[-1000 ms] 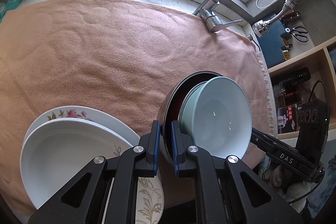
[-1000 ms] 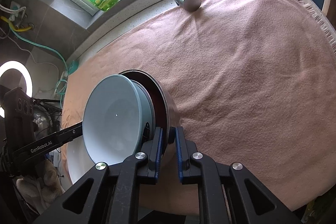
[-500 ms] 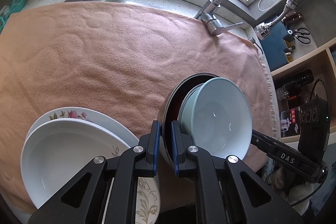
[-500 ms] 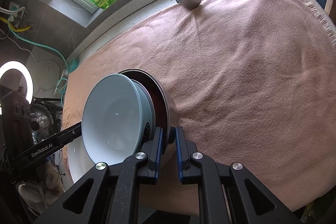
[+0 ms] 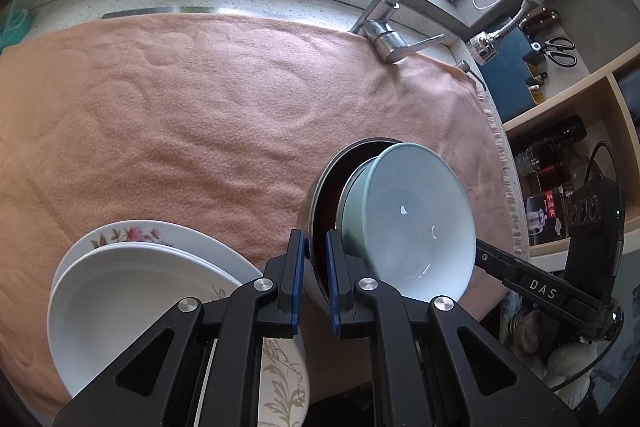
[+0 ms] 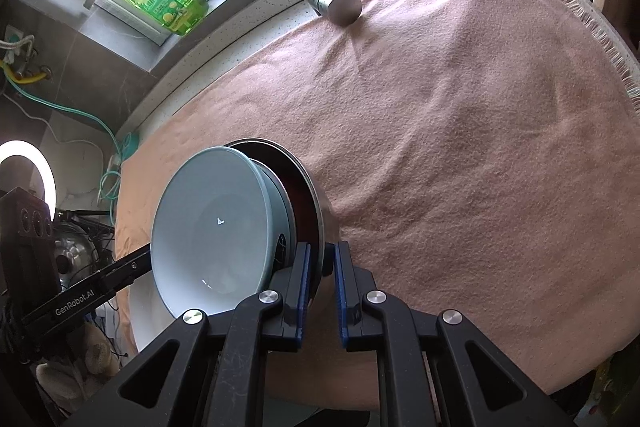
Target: Organize plates and bowls
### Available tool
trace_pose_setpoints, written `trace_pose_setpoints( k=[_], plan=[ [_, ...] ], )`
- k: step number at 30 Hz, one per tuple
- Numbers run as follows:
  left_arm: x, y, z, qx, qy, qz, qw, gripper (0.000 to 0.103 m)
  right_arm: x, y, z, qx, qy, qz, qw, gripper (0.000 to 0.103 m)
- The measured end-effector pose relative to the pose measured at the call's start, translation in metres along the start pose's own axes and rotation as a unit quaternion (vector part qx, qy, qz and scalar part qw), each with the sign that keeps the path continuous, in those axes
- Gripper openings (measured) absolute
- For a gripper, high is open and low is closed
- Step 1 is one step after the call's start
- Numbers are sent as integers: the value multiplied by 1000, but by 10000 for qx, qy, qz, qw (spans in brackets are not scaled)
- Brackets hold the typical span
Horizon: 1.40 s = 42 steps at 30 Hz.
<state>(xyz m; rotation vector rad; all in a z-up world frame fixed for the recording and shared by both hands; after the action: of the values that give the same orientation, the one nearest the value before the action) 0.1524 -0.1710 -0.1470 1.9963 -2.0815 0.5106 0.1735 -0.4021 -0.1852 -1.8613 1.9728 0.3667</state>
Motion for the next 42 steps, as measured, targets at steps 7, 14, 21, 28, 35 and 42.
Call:
trace_pose_setpoints(
  k=[7, 14, 21, 28, 35, 42],
  plan=[
    [3, -1, -5, 34, 35, 86, 10000, 9, -5, 0, -11, 175, 52, 15, 9998, 11],
    [4, -1, -19, 125, 98, 129, 9998, 9, -13, -2, -20, 249, 2, -19, 9997, 11],
    [-2, 6, -34, 247, 127, 107, 9996, 9, -29, 1, -31, 353, -16, -169, 9992, 11],
    [-10, 16, -49, 354, 146, 64, 9992, 9, -49, 7, -38, 429, -25, -325, 9985, 11],
    [-27, 29, -65, 467, 141, -1, 9988, 9, -73, 18, -38, 447, -64, -481, 9978, 11],
    [-47, 43, -80, 559, 129, -95, 9983, 9, -96, 30, -29, 391, -132, -593, 9974, 11]
  ],
)
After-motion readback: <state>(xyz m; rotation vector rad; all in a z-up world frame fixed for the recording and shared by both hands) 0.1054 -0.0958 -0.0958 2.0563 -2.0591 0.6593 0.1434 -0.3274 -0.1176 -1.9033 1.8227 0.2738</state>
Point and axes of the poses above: each gripper's, at about its wrist camera, not at the fingertips, and z roughly the way its jaws point, x to its right, y to its underside, the point moved 2 cm from there along z, roughly the way its jaws point, and after that the axes turned 12 degrees about -x, right-handed, at the moved point
